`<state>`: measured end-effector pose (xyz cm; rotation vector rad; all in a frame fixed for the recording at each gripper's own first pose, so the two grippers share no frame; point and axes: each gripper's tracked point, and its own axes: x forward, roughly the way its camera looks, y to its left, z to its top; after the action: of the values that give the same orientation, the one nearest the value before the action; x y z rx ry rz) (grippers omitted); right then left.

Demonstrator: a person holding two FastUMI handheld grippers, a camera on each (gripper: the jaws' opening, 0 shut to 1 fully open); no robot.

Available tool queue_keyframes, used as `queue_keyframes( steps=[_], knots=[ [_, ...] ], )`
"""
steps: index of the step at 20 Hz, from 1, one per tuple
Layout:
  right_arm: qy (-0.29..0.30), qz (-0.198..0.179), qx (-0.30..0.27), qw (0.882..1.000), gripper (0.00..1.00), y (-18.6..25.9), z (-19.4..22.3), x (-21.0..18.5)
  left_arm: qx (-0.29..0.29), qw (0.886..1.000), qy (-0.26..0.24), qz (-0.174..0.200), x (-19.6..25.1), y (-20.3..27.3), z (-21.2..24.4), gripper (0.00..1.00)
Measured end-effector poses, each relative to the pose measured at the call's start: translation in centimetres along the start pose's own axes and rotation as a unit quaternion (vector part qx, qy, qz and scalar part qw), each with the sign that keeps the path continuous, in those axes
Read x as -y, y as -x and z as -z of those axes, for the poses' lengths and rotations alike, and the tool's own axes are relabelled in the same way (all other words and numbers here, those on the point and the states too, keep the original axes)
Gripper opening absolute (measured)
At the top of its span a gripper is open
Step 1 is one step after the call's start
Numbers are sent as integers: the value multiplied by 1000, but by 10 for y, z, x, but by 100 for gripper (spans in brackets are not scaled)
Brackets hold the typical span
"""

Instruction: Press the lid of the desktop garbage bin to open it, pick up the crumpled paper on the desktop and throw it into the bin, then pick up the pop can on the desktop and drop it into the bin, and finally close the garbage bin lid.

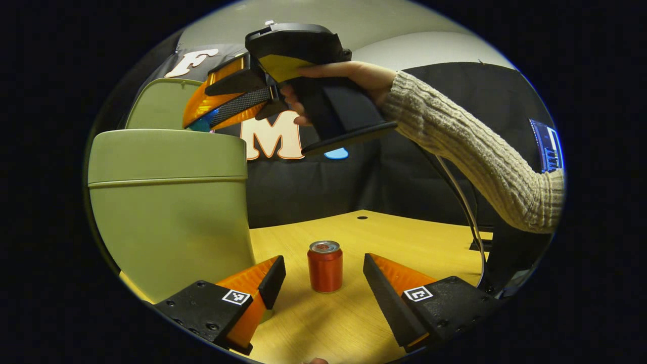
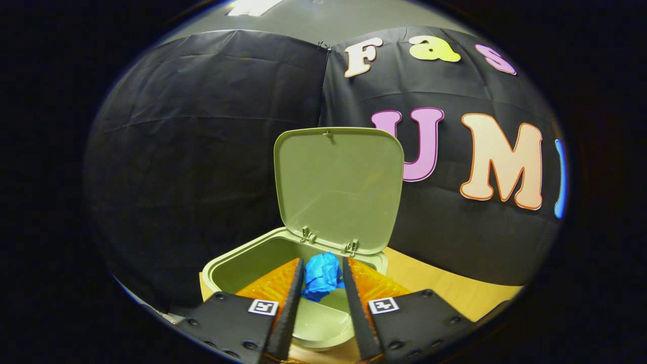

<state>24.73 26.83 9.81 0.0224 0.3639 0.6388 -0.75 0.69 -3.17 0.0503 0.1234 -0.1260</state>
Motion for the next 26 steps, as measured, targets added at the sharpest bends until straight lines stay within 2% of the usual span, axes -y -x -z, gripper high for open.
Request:
queue_keyframes(
  steps=[3,7,13,19,23,26],
  knots=[
    [10,11,12,1000,100,4,-3,4,-2,1000,0,5,4,0,1,94],
    [25,39,24,999,98,26,-2,24,-4,1000,4,7,5,1,2,94],
    [28,104,37,993,98,97,27,84,-10,1000,2,1,4,0,7,94],
    [41,210,65,975,100,187,65,150,-45,999,11,-1,4,-25,26,94],
    [51,248,75,964,100,232,100,163,-68,998,11,-6,3,-50,37,95],
    [33,258,94,961,98,257,123,164,-88,996,13,-6,4,-70,47,95]
  ],
)
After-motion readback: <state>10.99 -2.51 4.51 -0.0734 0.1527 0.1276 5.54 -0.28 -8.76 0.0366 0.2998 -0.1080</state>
